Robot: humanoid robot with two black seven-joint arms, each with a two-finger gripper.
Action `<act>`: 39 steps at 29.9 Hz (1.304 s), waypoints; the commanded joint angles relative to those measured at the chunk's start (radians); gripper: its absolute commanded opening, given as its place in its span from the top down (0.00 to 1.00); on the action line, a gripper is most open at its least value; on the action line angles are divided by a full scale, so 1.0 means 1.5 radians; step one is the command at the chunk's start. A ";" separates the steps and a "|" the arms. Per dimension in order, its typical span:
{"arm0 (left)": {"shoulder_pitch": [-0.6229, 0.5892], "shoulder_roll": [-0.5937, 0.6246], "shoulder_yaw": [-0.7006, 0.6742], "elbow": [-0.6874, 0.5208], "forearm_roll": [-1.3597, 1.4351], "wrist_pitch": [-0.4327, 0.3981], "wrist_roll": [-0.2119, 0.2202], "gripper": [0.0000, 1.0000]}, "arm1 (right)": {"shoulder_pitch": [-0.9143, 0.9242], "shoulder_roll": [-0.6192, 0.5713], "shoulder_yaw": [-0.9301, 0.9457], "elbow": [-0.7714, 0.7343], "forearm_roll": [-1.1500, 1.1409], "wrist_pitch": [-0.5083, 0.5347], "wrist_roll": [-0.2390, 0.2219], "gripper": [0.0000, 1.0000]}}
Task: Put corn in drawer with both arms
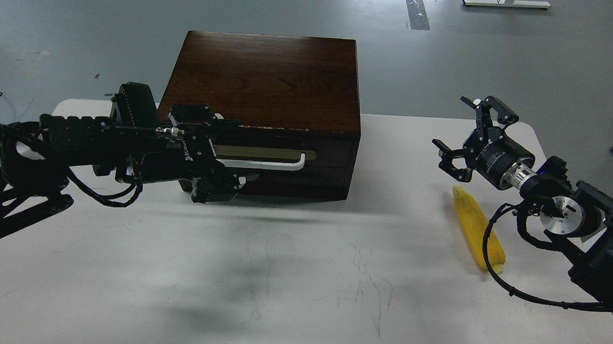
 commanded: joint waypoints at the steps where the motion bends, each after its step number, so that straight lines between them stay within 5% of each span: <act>1: 0.001 0.002 -0.003 -0.003 0.000 -0.001 0.001 0.02 | 0.000 0.001 -0.001 0.000 0.000 -0.007 0.002 0.00; 39: 0.003 -0.050 0.030 0.036 0.000 -0.002 -0.002 0.02 | -0.001 0.006 0.011 0.000 0.002 -0.011 0.006 0.00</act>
